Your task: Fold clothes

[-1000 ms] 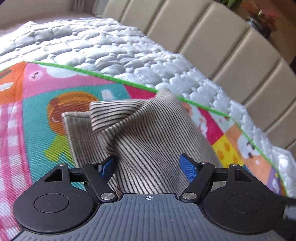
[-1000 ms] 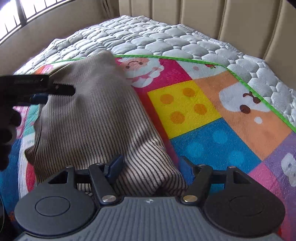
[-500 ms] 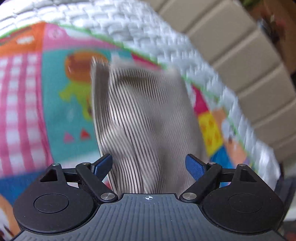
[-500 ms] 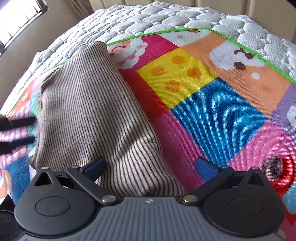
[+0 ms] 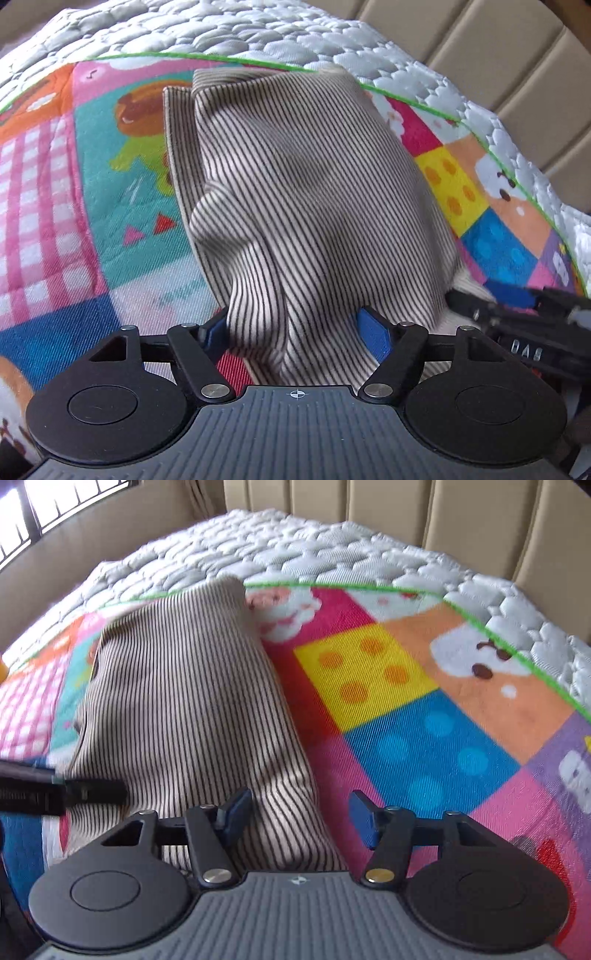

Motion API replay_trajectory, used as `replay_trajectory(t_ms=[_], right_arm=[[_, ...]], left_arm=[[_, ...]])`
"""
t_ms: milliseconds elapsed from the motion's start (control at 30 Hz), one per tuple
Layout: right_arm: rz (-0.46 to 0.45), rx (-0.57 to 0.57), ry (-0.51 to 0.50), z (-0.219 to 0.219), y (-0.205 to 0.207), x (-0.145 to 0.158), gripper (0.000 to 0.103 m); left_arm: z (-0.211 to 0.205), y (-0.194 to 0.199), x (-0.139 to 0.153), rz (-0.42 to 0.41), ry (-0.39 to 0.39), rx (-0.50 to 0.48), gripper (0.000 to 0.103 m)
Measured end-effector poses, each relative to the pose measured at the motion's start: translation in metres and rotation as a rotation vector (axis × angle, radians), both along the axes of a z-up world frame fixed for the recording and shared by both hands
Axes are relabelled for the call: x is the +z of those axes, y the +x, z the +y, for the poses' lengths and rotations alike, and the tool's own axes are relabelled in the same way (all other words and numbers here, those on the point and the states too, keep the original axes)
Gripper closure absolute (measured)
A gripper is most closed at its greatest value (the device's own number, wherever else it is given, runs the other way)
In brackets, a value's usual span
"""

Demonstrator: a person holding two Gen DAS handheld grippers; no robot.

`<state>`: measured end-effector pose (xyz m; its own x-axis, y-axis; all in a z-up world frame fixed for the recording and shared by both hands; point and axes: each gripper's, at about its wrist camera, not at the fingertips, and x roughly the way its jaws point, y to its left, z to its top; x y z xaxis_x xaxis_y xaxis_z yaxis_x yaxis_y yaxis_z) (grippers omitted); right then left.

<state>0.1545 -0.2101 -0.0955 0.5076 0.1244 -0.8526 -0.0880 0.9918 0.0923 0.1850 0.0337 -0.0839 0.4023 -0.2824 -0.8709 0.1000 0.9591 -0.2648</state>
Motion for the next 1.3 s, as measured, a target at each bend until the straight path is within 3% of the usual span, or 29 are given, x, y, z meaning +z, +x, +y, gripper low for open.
replay_trajectory(t_ms=[133,333,433,600,667,767,867,1000,1167,1267,1300], right_arm=[[0.044,0.002,0.087,0.004,-0.007,0.002,0.043],[0.016,0.069,0.007,0.023,-0.017,0.006,0.043],[0.012,0.088,-0.003,0.020,-0.019,0.008,0.038],[-0.117,0.142,-0.091,0.011,-0.028,0.034,0.033],[-0.154,0.201,-0.103,0.011,-0.031,0.042,0.033],[-0.100,0.364,-0.194,0.025,-0.038,0.030,0.033],[-0.096,0.456,-0.289,0.031,-0.054,0.013,0.032],[-0.101,0.393,-0.228,0.025,-0.052,0.020,0.032],[-0.181,0.429,-0.136,0.031,-0.062,0.034,0.032],[-0.121,0.460,-0.131,0.042,-0.061,0.024,0.030],[-0.097,0.469,-0.153,0.045,-0.061,0.017,0.023]], left_arm=[[0.006,0.009,0.003,-0.067,-0.032,-0.011,0.038],[0.014,0.024,0.003,-0.097,-0.089,-0.002,0.037],[0.013,0.019,0.008,-0.097,-0.047,-0.009,0.036],[0.016,-0.004,0.027,-0.073,0.095,-0.030,0.016],[0.014,-0.014,0.032,-0.060,0.102,-0.067,0.013],[0.006,-0.029,0.027,-0.023,0.138,-0.145,0.013],[-0.009,-0.041,0.010,0.006,0.250,-0.232,0.010],[-0.016,-0.043,0.009,-0.028,0.304,-0.257,0.007],[-0.012,-0.043,0.008,-0.020,0.288,-0.244,0.006],[-0.012,-0.043,0.007,-0.024,0.292,-0.248,0.006],[-0.012,-0.043,0.006,-0.024,0.291,-0.248,0.006]])
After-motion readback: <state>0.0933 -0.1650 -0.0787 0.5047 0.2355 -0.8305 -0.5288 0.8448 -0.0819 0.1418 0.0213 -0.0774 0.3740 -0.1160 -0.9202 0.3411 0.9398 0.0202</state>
